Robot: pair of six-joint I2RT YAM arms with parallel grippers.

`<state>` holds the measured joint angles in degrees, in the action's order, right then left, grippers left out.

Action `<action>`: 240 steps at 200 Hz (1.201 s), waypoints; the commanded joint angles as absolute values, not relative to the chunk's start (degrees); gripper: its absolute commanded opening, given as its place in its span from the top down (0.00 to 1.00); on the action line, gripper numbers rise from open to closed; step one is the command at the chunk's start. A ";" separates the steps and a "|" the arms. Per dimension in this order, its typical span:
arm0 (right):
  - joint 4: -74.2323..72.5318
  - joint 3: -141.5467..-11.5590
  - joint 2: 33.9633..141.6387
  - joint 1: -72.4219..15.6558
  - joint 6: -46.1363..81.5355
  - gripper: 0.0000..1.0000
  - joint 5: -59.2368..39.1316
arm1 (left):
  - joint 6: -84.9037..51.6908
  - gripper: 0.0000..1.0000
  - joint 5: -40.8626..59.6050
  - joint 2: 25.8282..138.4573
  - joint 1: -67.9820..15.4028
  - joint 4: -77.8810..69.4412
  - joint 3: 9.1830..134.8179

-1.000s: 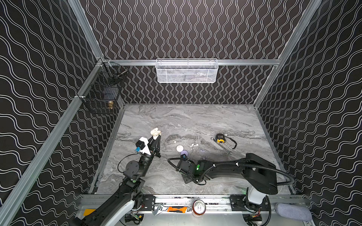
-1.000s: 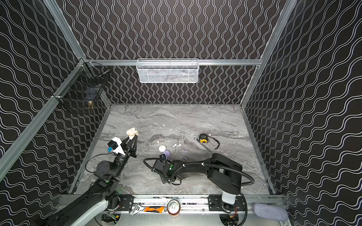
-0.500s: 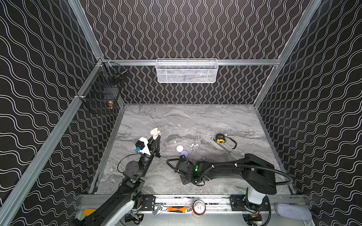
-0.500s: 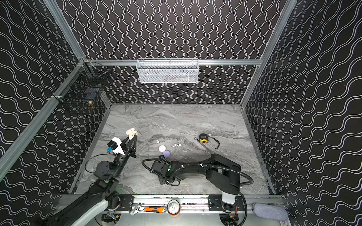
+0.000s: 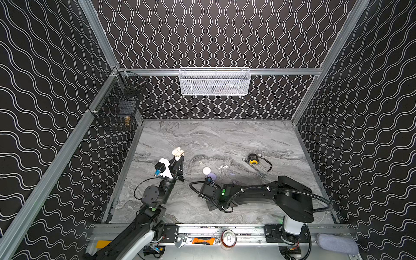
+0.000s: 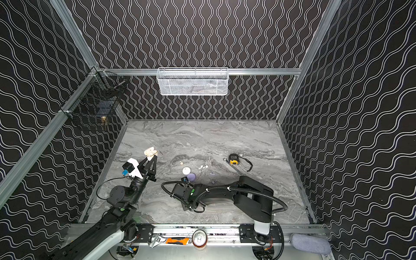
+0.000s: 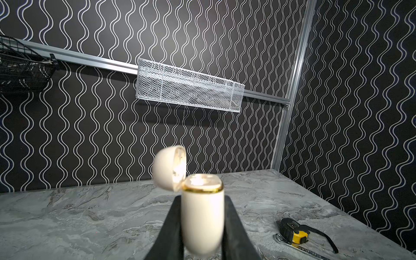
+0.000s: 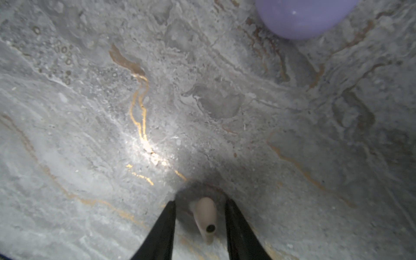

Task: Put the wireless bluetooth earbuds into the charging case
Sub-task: 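Lower the right gripper and close it on the white earbud, then lift the earbud with the right gripper and carry it over the open case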

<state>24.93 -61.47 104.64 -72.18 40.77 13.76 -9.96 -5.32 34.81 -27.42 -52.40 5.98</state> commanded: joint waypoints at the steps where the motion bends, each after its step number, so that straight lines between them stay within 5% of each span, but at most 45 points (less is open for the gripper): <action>1: 26.63 -60.73 105.58 -71.81 40.26 0.64 12.60 | -8.79 1.00 -5.36 34.84 -27.38 -53.06 6.42; 157: 21.08 -55.12 97.97 -71.76 46.33 0.85 13.24 | -8.44 1.00 -2.84 36.72 -27.36 -55.30 6.42; 240: 16.11 -60.84 82.64 -71.67 40.81 0.86 26.28 | -8.50 1.00 6.68 43.71 -27.35 -71.32 3.99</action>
